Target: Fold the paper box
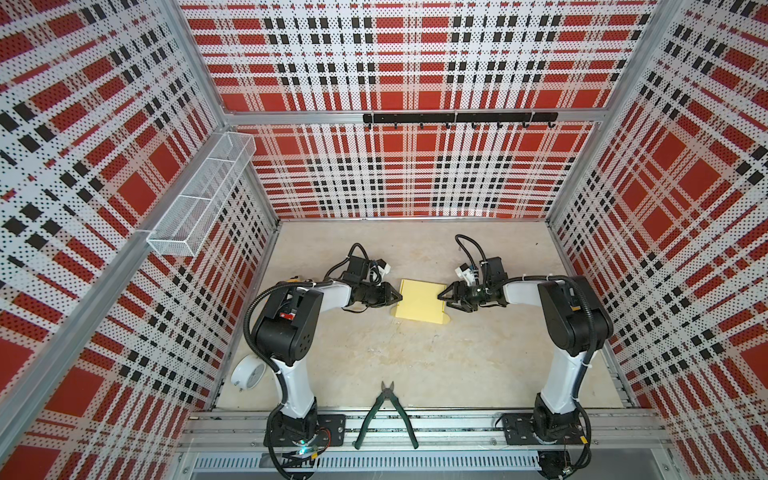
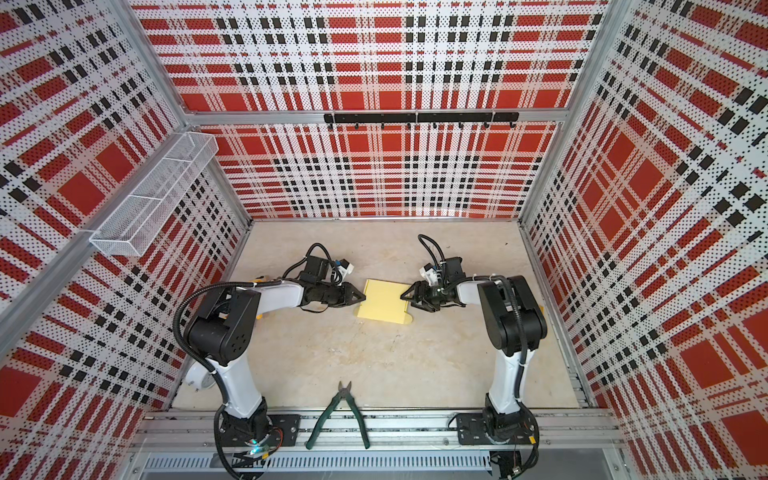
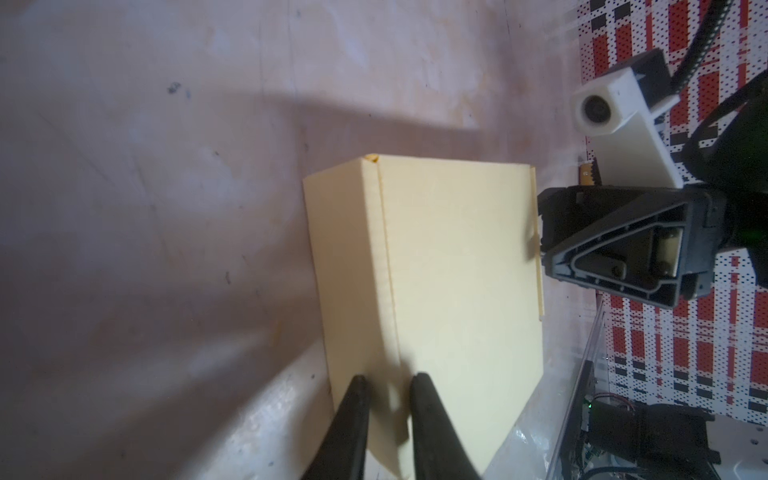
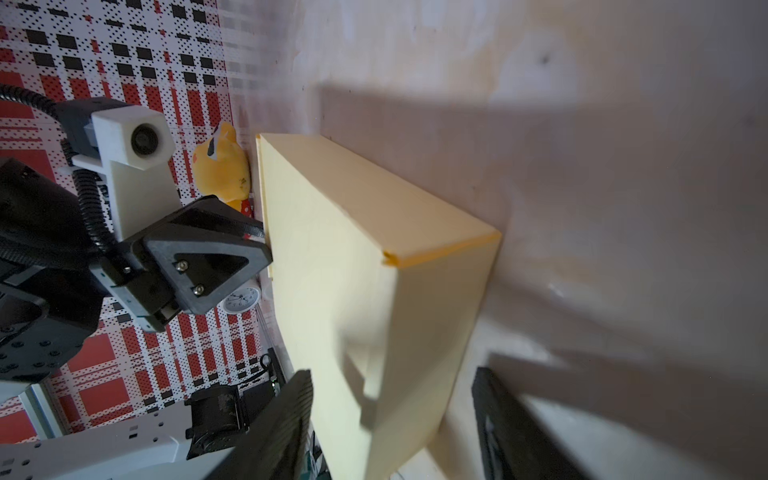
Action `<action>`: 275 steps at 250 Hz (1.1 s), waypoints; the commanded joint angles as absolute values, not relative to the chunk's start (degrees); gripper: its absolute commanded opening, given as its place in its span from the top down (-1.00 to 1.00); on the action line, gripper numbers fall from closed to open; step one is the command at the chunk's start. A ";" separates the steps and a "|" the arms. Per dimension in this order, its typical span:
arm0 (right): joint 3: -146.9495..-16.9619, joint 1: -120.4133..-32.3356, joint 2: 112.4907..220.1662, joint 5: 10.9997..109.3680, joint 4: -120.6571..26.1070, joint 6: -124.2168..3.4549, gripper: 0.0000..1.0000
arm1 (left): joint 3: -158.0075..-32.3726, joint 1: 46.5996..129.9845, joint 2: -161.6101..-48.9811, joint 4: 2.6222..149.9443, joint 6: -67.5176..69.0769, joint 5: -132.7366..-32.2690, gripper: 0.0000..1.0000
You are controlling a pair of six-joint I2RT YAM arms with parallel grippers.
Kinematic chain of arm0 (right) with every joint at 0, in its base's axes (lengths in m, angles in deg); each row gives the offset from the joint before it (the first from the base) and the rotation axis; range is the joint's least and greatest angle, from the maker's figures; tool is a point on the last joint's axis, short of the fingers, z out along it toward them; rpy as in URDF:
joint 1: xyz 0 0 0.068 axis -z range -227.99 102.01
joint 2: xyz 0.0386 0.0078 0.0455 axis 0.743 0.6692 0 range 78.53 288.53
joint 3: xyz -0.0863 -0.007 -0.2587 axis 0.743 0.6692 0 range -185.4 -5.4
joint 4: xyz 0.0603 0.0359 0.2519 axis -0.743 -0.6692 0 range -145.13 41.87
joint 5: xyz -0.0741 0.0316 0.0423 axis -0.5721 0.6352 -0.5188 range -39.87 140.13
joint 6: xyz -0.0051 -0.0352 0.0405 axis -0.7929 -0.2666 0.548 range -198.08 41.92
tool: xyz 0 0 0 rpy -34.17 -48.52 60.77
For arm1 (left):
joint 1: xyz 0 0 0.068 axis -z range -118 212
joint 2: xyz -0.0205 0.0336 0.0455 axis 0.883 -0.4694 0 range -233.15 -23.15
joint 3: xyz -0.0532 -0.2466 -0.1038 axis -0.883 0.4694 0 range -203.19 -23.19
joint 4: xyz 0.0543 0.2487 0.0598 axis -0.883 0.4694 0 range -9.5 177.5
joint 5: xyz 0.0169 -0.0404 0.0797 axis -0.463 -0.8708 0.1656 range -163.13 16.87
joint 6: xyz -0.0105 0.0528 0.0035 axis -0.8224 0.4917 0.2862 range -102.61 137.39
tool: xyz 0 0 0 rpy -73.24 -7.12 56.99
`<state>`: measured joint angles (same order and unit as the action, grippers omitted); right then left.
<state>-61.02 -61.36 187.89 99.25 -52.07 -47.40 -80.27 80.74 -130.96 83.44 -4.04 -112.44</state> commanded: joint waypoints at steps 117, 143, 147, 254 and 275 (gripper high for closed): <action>-55.19 -68.03 191.41 101.99 -14.79 -20.75 -0.25 | -78.55 82.66 -133.98 86.26 -3.68 -110.83 0.58; -54.93 -67.38 188.31 101.03 -20.52 -24.42 -0.26 | -78.48 82.25 -134.16 86.38 -3.95 -110.45 0.63; -54.90 -67.26 187.94 101.02 -21.19 -24.89 -0.26 | -78.40 82.07 -134.16 86.31 -4.02 -110.48 0.63; -53.32 -65.84 180.73 97.66 -35.78 -31.76 -0.37 | -78.67 80.29 -135.25 86.53 -3.71 -111.46 0.71; -53.35 -65.83 181.00 97.55 -34.70 -30.83 -0.39 | -78.47 79.79 -135.16 86.21 -3.88 -111.54 0.71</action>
